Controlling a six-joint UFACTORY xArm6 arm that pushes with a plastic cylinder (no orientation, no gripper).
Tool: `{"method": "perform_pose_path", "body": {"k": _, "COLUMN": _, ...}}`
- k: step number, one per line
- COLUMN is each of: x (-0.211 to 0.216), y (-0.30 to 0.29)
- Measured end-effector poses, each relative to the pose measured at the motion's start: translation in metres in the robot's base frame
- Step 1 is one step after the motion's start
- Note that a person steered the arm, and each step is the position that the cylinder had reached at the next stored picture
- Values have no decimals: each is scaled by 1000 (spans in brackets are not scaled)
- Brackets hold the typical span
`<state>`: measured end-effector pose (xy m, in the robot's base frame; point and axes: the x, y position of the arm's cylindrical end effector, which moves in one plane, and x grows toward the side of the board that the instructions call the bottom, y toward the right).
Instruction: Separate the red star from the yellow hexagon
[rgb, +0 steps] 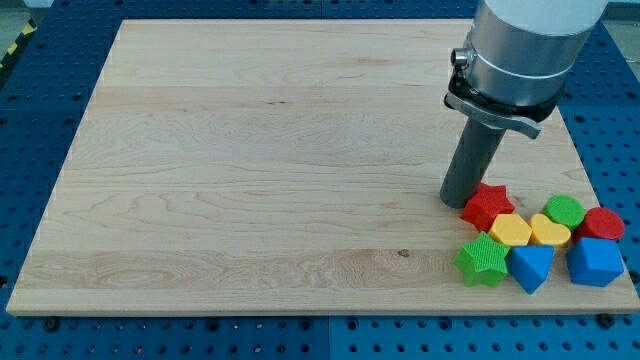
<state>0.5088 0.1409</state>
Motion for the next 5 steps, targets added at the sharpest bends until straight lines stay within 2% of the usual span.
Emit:
{"method": "perform_pose_path", "body": {"k": 1, "x": 0, "y": 0}}
{"method": "perform_pose_path", "body": {"k": 2, "x": -17, "y": -11}}
{"method": "perform_pose_path", "body": {"k": 3, "x": -91, "y": -20}}
{"method": "perform_pose_path", "body": {"k": 4, "x": -150, "y": 36}}
{"method": "perform_pose_path", "body": {"k": 5, "x": -156, "y": 132}}
